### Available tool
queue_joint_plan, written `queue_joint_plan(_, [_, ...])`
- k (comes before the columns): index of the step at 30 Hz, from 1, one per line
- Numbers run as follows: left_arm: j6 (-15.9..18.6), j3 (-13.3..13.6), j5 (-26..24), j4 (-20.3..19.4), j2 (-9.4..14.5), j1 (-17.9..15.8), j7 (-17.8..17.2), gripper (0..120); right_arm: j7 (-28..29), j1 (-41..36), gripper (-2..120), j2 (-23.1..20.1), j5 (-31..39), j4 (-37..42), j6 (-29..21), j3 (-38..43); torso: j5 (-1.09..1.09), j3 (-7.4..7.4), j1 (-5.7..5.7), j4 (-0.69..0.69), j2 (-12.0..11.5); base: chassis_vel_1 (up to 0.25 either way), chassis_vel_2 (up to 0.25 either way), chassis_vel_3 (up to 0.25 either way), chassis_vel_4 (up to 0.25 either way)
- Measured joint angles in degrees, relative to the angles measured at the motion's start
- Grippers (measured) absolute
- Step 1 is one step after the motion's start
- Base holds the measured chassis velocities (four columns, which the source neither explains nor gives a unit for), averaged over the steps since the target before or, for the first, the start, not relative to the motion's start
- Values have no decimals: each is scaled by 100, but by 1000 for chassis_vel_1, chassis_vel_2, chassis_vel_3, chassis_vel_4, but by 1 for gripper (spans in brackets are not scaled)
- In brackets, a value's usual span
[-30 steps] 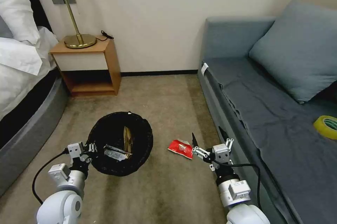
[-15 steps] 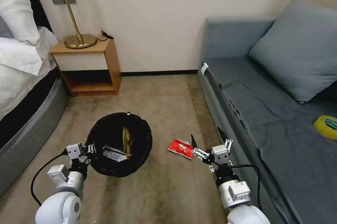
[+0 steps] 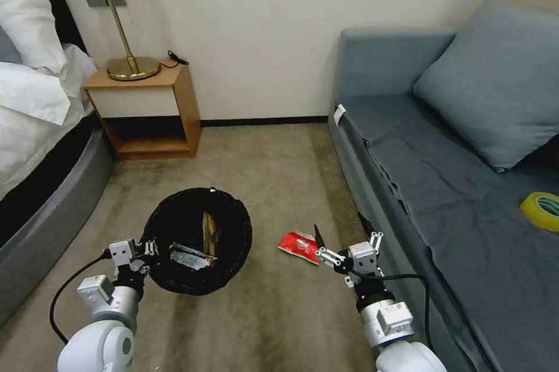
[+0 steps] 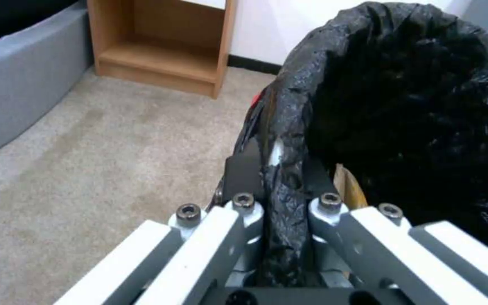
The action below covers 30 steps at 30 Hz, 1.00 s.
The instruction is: Pick up the trash bin, then pick up the garbage on the floor and place it into the trash bin.
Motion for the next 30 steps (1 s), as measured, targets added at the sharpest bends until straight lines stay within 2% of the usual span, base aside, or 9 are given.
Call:
queue_joint_plan(9, [-10,-16,-12,11,1,-6,5,4,-11,21,100,-20,23,-16,-4,4,0,0,0,0,0,-13,12,10,-13])
queue_joint_plan(30, [-56,-33,-23,109,-19,-45,11,4,-67,257,100,-129,150,-267,56,-114,0,1,0,0,0,-81,82,87,-73])
